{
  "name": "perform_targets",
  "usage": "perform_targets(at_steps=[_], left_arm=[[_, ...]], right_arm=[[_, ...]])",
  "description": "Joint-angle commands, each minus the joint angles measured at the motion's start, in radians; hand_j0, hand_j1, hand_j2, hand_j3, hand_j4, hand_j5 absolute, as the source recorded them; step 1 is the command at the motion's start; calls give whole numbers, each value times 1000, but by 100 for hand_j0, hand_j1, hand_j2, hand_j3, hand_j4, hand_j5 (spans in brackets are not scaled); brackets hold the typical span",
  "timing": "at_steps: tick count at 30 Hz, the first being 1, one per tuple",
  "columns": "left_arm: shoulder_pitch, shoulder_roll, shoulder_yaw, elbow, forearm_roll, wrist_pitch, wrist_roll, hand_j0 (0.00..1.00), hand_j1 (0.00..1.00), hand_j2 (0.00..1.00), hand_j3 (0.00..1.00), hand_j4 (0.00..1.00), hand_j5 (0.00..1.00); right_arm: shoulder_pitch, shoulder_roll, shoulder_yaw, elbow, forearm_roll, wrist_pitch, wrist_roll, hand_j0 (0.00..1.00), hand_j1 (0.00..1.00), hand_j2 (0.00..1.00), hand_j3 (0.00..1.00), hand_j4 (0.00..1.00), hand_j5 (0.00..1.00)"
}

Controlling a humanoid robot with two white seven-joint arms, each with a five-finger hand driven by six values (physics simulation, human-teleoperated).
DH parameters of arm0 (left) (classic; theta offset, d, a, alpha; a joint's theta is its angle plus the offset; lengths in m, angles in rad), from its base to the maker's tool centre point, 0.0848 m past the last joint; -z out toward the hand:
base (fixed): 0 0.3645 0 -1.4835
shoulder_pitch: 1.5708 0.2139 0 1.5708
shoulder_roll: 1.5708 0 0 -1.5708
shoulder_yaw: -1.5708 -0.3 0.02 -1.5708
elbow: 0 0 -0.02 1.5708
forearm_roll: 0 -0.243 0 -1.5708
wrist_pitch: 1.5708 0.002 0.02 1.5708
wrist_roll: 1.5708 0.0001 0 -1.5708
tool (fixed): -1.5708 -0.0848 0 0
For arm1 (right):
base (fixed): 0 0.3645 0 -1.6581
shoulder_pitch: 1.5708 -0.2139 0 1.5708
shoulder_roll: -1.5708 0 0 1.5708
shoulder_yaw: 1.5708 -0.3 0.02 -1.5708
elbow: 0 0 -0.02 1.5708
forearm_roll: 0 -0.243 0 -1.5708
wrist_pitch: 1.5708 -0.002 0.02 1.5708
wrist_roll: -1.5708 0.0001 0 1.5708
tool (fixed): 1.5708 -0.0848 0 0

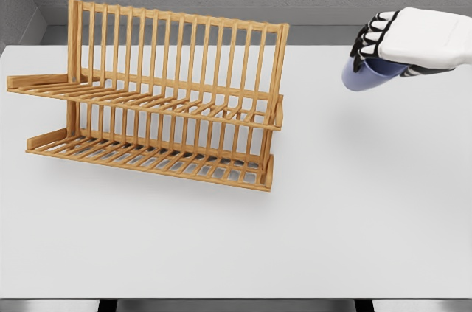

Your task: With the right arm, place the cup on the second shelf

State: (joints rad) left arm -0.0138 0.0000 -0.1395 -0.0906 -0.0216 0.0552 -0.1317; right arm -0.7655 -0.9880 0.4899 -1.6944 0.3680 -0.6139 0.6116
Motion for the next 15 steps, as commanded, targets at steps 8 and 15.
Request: perform_targets(at_steps=[8, 15], left_arm=[[-2, 0, 0, 0, 0, 0, 0, 100, 100, 100, 100, 100, 100], [-2, 0, 0, 0, 0, 0, 0, 100, 100, 100, 100, 100, 100]], right_arm=[[2, -9, -27, -57, -34, 3, -1, 58, 58, 58, 58, 58, 58], [2, 0, -30, -59, -69, 3, -1, 58, 58, 58, 58, 58, 58]])
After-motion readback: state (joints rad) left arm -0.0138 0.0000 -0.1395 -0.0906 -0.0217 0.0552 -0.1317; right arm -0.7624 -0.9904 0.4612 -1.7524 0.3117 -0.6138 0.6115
